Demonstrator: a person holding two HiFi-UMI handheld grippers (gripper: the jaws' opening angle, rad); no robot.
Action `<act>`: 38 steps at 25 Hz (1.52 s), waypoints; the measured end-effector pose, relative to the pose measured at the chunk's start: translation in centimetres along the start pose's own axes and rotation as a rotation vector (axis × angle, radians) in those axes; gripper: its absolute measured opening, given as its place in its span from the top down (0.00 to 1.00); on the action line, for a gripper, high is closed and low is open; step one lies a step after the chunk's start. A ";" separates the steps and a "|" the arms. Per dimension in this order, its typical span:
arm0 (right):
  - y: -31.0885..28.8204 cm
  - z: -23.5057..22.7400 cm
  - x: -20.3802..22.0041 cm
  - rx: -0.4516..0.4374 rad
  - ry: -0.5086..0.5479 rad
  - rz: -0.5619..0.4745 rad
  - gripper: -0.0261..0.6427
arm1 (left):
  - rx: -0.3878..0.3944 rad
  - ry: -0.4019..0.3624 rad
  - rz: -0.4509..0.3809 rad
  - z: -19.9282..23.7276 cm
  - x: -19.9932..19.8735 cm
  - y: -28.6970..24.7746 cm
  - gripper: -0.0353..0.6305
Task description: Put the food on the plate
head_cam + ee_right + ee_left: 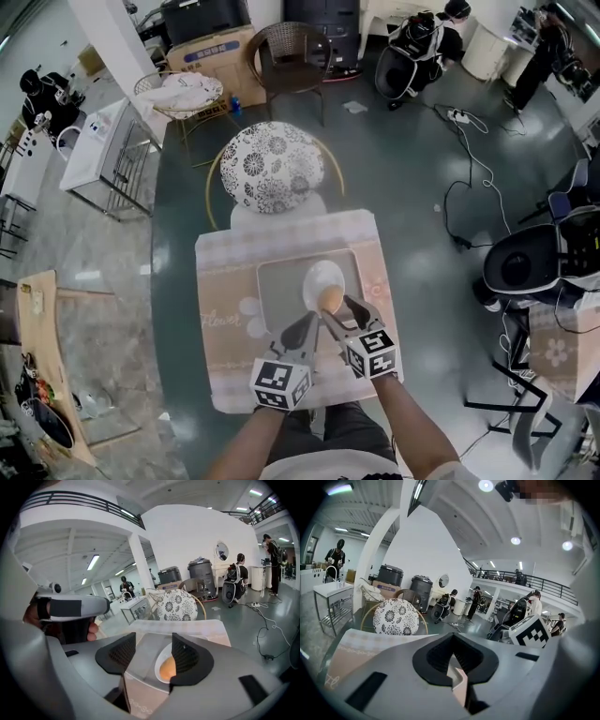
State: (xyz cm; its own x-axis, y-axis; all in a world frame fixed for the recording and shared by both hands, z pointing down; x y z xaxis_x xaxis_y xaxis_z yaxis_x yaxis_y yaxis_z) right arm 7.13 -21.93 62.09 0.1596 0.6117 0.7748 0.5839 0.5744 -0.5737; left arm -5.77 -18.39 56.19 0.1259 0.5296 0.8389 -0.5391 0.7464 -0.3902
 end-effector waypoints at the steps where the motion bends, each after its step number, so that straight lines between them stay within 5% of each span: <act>1: 0.5 0.2 -0.4 -0.004 -0.012 -0.019 0.63 | 0.003 -0.005 0.001 -0.2 -0.3 0.2 0.94; 3: 1.6 0.7 -1.3 -0.008 -0.032 -0.059 0.80 | 0.014 -0.014 0.004 -0.8 -1.0 0.9 0.94; 6: 3.7 2.1 -3.0 -0.022 -0.049 -0.128 0.88 | 0.039 -0.028 0.000 -1.8 -2.0 2.2 0.94; 23: 12.7 8.8 -8.4 0.029 -0.085 -0.369 0.92 | 0.120 -0.095 -0.104 -5.8 -6.9 10.2 0.94; 38: 17.1 13.4 -11.3 0.042 0.010 -0.472 0.94 | 0.134 -0.133 -0.211 -7.5 -9.7 14.4 0.94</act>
State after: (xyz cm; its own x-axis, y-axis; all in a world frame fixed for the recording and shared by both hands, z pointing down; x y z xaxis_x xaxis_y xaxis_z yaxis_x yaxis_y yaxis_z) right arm 4.63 -11.67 39.98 -0.1075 0.2735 0.9558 0.5615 0.8101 -0.1687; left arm -8.48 -9.78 39.58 0.1410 0.3040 0.9422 -0.6191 0.7697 -0.1558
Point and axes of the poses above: the fingertips, and each gripper's own axes: y backward along the fingers, z to its left, x out of its underside, the point moved 7 cm from there along y, backward along the fingers, and after that the axes turned 3 degrees about z, right-handed, at the moved point
